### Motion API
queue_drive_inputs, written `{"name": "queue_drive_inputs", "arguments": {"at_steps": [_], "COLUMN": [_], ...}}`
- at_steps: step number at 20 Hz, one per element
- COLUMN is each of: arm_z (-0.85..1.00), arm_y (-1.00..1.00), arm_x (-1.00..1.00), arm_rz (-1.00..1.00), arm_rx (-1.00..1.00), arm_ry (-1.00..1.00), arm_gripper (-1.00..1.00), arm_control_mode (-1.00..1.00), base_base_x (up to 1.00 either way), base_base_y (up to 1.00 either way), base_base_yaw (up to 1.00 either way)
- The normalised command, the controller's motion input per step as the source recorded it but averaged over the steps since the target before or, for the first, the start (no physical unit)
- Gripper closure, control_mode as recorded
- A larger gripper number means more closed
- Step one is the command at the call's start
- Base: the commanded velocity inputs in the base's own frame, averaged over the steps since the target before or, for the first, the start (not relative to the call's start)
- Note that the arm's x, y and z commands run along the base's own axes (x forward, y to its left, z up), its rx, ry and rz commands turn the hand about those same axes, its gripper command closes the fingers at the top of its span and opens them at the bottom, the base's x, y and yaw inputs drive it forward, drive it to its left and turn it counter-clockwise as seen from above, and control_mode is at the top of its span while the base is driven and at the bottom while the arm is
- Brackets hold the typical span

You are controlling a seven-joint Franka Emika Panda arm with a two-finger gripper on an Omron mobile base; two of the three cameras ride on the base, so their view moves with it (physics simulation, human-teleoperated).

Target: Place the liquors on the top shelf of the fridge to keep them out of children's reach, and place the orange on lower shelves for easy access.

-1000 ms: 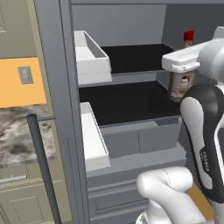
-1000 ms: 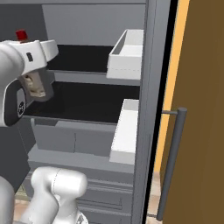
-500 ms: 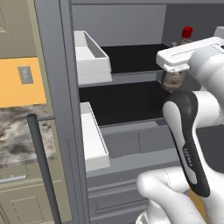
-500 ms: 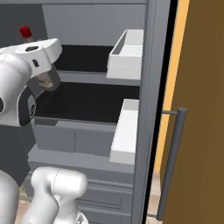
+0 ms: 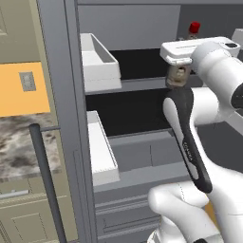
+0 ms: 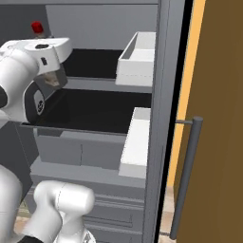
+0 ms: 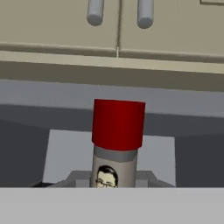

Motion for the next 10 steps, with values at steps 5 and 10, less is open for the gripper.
{"name": "queue_drive_inputs", "arguments": {"at_steps": [5,10], "arm_z": [0.0,-0.1], "arm_y": [0.0,0.0], "arm_x": [0.47,0.56], "arm_rz": [0.0,0.0], "arm_rx": [0.02,0.0], "arm_ry": [0.0,0.0], "arm_gripper": [1.0,1.0], "arm_control_mode": [-1.0,-1.0], "base_base_x": [0.0,0.0], "base_base_y": [0.0,0.0], "base_base_yaw": [0.0,0.0]}}
